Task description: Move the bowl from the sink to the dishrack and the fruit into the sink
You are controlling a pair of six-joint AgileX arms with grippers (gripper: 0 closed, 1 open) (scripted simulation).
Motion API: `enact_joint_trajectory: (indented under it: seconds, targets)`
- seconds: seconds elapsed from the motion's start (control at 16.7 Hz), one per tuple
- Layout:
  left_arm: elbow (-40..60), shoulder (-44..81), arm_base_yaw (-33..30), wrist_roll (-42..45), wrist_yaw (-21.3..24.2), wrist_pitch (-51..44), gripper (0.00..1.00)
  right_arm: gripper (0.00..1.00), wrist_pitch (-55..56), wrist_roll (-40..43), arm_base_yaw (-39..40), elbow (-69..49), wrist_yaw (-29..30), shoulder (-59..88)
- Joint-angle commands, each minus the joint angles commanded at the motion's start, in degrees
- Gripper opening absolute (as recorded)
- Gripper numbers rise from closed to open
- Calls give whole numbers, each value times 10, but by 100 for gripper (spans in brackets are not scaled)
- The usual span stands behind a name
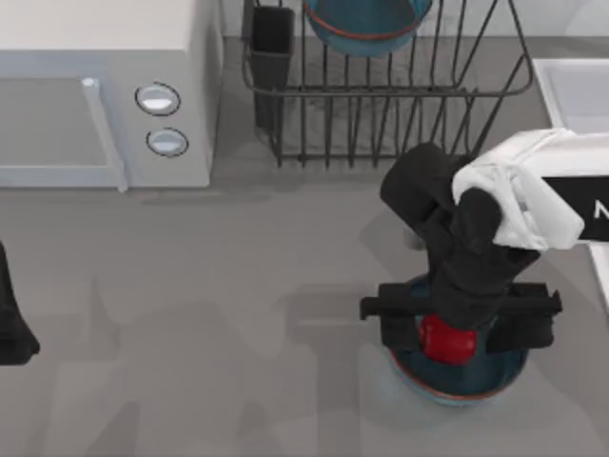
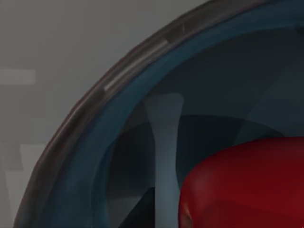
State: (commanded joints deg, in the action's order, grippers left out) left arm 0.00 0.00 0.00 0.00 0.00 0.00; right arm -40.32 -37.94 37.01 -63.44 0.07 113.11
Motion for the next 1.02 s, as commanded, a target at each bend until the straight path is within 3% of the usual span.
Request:
enact_joint_trajectory:
  seconds: [0.78,1.02]
  targets:
    - [0,0,0,0,0,0,100,2,0,0,0,0,0,0]
    - [0,0,0,0,0,0,100,0,0,0,0,0,0,0]
